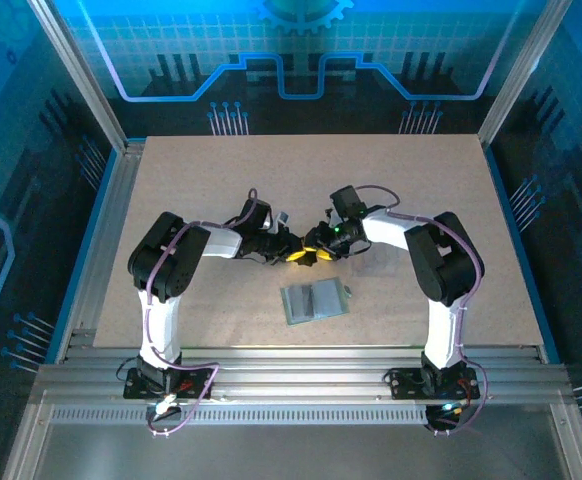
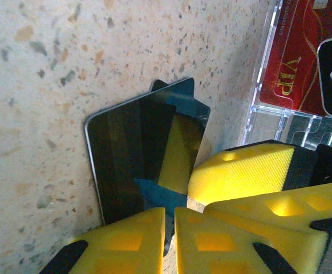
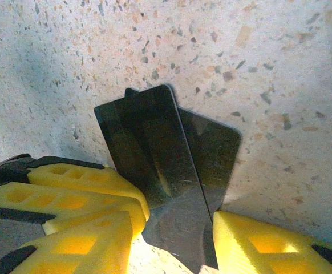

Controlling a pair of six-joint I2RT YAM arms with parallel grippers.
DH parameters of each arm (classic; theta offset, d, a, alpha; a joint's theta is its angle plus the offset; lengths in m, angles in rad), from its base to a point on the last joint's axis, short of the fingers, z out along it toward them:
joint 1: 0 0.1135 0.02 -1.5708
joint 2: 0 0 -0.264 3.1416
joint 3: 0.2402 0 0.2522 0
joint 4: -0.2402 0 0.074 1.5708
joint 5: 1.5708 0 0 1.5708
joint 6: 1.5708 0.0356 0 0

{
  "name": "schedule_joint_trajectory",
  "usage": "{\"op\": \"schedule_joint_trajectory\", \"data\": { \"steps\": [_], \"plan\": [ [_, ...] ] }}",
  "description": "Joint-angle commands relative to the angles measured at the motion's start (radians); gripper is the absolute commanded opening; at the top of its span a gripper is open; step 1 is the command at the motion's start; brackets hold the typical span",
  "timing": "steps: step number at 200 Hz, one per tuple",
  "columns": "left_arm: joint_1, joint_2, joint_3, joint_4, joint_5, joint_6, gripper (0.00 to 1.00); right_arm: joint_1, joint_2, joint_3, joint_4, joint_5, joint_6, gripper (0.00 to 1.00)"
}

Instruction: Put the credit cards into the card holder

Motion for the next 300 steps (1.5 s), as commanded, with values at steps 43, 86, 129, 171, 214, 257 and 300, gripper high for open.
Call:
{"op": "schedule_joint_trajectory", "data": {
  "steps": [43,86,129,171,214,257,300],
  "plan": [
    [-0.022,0.066,-0.074,-0.008,-0.027,-0.079,0.15,0.050,-0.090,-0.019,0.203,-0.342,0.066,0.46],
    [-0.016,0.075,-0.097,0.062,0.000,-0.121,0.15,0.048,-0.107,-0.028,0.247,-0.368,0.092,0.46],
    [-0.002,0.091,-0.131,0.178,0.039,-0.182,0.14,0.055,-0.098,-0.047,0.301,-0.386,0.116,0.47],
    [0.007,0.108,-0.147,0.249,0.063,-0.221,0.15,0.081,-0.065,-0.052,0.310,-0.377,0.110,0.46],
    [0.028,0.085,-0.166,0.264,0.081,-0.221,0.14,0.072,-0.105,0.010,0.073,-0.269,-0.037,0.45],
    [0.053,-0.037,-0.154,0.171,0.083,-0.177,0.14,0.024,-0.141,0.038,-0.082,-0.177,-0.109,0.39],
    [0.053,-0.136,-0.068,-0.086,0.002,-0.024,0.14,0.012,-0.142,0.056,-0.201,-0.065,-0.161,0.26]
  ]
}}
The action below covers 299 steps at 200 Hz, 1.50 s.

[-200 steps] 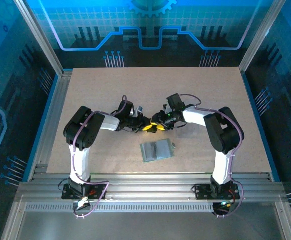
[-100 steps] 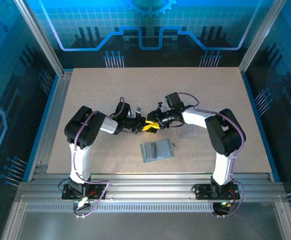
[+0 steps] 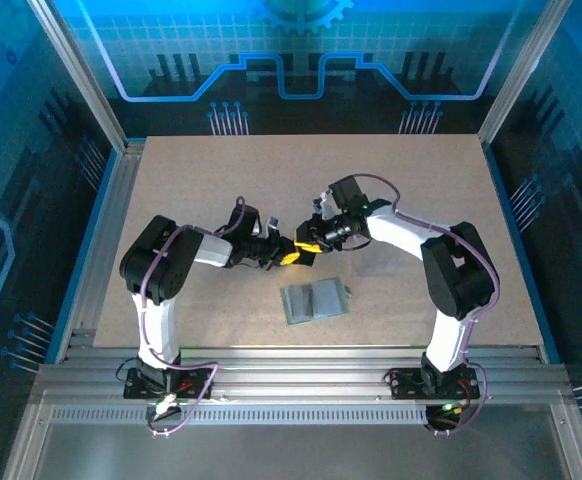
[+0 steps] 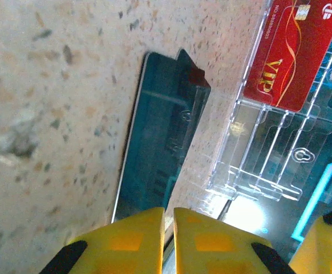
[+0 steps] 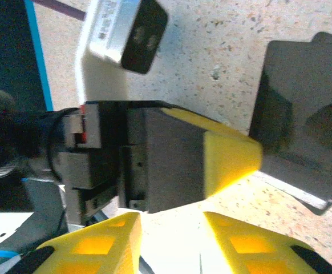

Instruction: Put the credit cards into the card holder

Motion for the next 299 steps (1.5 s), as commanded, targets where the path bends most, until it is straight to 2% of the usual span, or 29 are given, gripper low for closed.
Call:
{"op": "schedule_joint_trajectory", "data": {
  "steps": [1,15,32,70,126,176,224,299],
  "plan": [
    [0.009,-0.068,0.061,-0.213,-0.061,0.117,0.14,-0.013,-0.017,0.021,-0.130,0.075,-0.050,0.25],
    [0.007,-0.066,0.104,-0.301,-0.094,0.162,0.14,-0.017,0.000,0.031,-0.170,0.115,-0.061,0.17],
    [0.006,-0.053,0.151,-0.372,-0.135,0.204,0.14,-0.021,0.021,0.033,-0.183,0.138,-0.067,0.15],
    [-0.006,0.000,0.273,-0.509,-0.216,0.287,0.14,-0.020,0.052,0.046,-0.201,0.155,-0.078,0.25],
    [-0.035,0.094,0.379,-0.610,-0.270,0.357,0.13,-0.012,0.098,0.050,-0.223,0.201,-0.088,0.31],
    [-0.070,0.120,0.348,-0.618,-0.308,0.383,0.13,-0.002,0.154,0.073,-0.201,0.181,-0.091,0.39],
    [-0.074,0.137,0.287,-0.574,-0.303,0.341,0.13,0.013,0.202,0.078,-0.154,0.135,-0.066,0.40],
    [-0.078,0.144,0.221,-0.507,-0.288,0.284,0.12,0.022,0.180,0.078,-0.055,0.045,-0.020,0.40]
  ]
}}
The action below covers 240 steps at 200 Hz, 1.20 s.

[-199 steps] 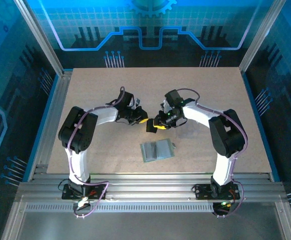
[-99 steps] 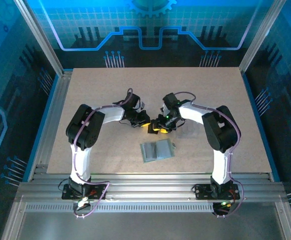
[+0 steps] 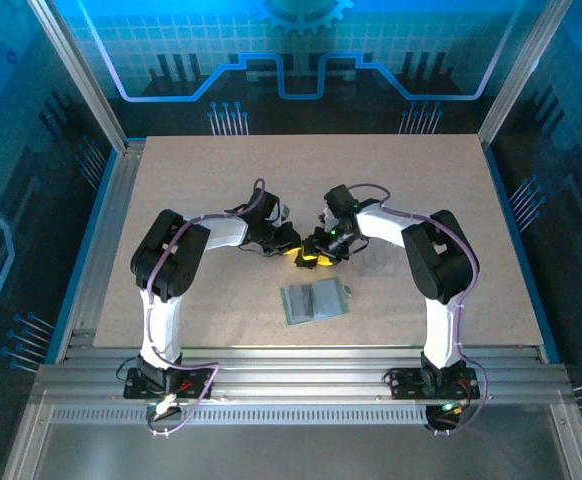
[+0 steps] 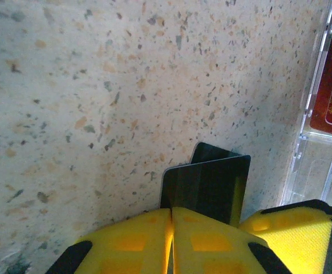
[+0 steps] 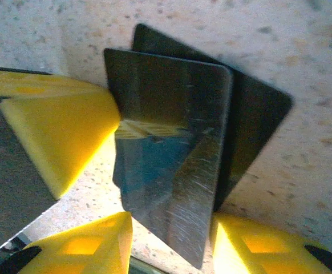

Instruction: Put the credit cards into the card holder

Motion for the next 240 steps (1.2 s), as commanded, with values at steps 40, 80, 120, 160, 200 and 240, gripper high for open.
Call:
{"op": "schedule_joint_trajectory", "data": {
  "steps": [40,80,120,160,200,240],
  "plan": [
    [-0.026,0.060,-0.089,-0.057,-0.037,-0.039,0.11,0.031,0.010,0.046,0.054,-0.039,0.010,0.37],
    [-0.026,0.054,-0.095,-0.048,-0.026,-0.045,0.11,0.032,0.019,0.068,0.001,0.012,0.004,0.29],
    [-0.022,0.014,-0.096,-0.051,0.000,-0.044,0.12,0.025,0.042,0.082,0.002,0.009,0.011,0.11],
    [0.015,-0.065,-0.074,-0.047,0.072,-0.070,0.18,0.025,-0.001,0.085,-0.039,0.036,-0.017,0.00],
    [0.047,-0.218,-0.075,-0.110,0.074,-0.051,0.31,0.021,-0.055,0.081,-0.059,0.029,-0.053,0.00],
    [0.054,-0.395,-0.172,-0.169,0.040,-0.022,0.41,0.016,-0.105,0.075,-0.054,-0.004,-0.095,0.00]
  ]
}}
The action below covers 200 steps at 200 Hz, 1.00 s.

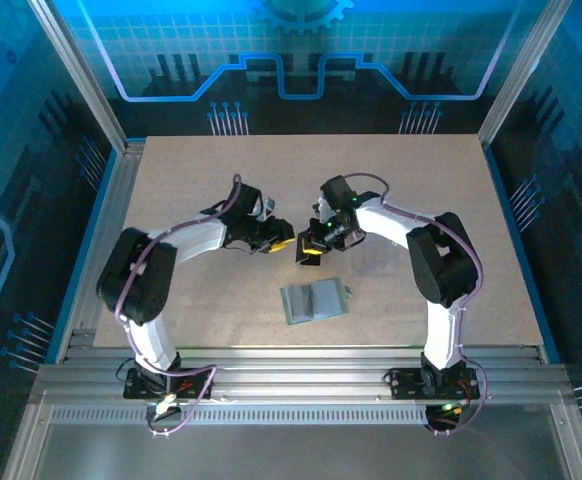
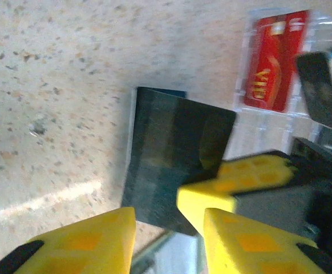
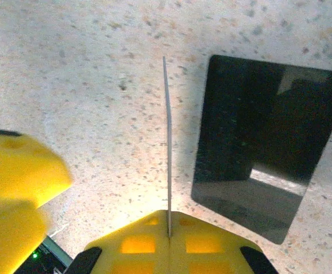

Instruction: Put the credit cards into the card holder

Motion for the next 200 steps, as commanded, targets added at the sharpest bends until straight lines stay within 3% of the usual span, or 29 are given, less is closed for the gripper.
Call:
{"op": "schedule_joint_trajectory", "data": {
  "steps": [1,35,65,86,141,200],
  "plan": [
    [0.005,-0.111,-0.064,-0.084,-0.004,0.037,0.41,0.001,-0.062,0.005,-0.012,-0.022,-0.046,0.00],
    [-0.030,-0.243,-0.154,-0.216,-0.094,0.130,0.46,-0.012,-0.148,-0.052,0.018,-0.039,-0.070,0.00],
    [-0.183,-0.275,-0.141,-0.363,-0.258,0.213,0.55,-0.014,-0.261,-0.188,0.082,-0.045,-0.101,0.00],
    [-0.262,-0.234,-0.132,-0.381,-0.328,0.210,0.57,-0.014,-0.346,-0.301,0.135,-0.051,-0.107,0.00],
    [-0.359,-0.066,-0.057,-0.388,-0.447,0.179,0.55,-0.014,-0.550,-0.556,0.281,-0.072,-0.109,0.00],
    [-0.388,0.000,-0.055,-0.388,-0.487,0.146,0.46,-0.017,-0.578,-0.666,0.360,-0.080,-0.109,0.00]
  ]
}}
